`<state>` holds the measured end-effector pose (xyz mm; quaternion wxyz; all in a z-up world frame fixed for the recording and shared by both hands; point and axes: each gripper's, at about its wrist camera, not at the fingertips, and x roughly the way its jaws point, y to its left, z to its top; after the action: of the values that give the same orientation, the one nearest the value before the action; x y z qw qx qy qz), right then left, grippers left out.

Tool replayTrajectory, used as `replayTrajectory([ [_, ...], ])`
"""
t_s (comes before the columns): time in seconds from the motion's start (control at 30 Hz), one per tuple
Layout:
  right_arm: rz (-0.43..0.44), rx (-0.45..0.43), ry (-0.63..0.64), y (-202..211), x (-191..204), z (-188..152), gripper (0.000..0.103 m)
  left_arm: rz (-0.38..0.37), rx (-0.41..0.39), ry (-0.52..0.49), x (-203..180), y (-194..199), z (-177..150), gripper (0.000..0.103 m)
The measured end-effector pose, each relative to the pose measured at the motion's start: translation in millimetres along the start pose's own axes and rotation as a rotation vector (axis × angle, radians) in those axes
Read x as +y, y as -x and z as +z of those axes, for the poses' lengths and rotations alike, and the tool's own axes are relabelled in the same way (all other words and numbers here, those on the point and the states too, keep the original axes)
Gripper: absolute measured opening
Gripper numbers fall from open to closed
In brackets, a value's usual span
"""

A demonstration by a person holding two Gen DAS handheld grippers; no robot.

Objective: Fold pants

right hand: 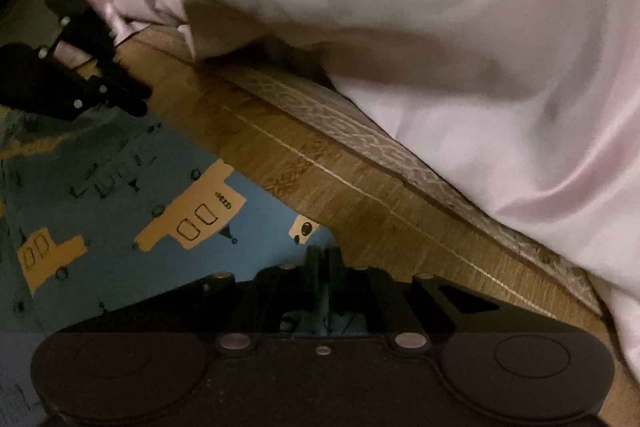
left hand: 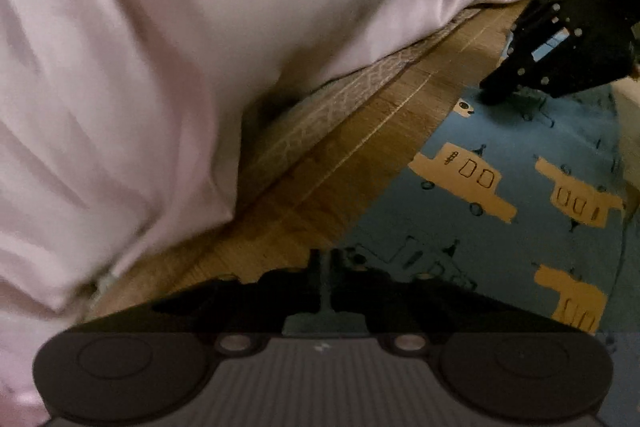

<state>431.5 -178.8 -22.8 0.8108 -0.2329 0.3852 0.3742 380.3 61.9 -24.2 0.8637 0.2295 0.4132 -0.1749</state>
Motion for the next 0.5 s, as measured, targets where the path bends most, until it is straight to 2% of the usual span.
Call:
replayTrajectory([
  [0.03, -0.007, -0.011, 0.016, 1.4, 2.4, -0.8, 0.003, -0.007, 0.008, -0.012, 0.7, -0.9, -0.2, 0.029],
  [0.1, -0.015, -0.042, 0.022, 4.4, 3.7, -2.9, 0.003, -0.035, 0.016, -0.009, 3.7, -1.8, -2.3, 0.041],
  [0.17, -0.022, -0.084, 0.035, 12.5, 5.8, -5.2, 0.003, -0.070, 0.035, -0.006, 7.2, -4.0, -4.9, 0.063],
  [0.23, -0.031, -0.113, 0.049, 19.5, 7.2, -6.8, 0.003, -0.078, 0.037, -0.007, 9.8, -5.2, -8.3, 0.064],
  [0.3, -0.036, -0.131, 0.055, 23.5, 8.1, -7.1, 0.003, -0.110, 0.049, 0.030, 13.5, -6.6, -8.9, 0.051],
  [0.37, -0.034, -0.128, 0.060, 22.3, 7.4, -6.1, 0.003, -0.147, 0.058, 0.072, 16.3, -7.4, -7.7, 0.021],
  [0.43, -0.037, -0.126, 0.061, 22.6, 8.2, -6.2, 0.003, -0.133, 0.061, 0.039, 12.0, -6.9, -6.0, 0.007],
  [0.5, -0.043, -0.128, 0.063, 20.9, 9.0, -5.6, 0.003, -0.122, 0.063, 0.051, 10.8, -6.8, -4.7, 0.002],
])
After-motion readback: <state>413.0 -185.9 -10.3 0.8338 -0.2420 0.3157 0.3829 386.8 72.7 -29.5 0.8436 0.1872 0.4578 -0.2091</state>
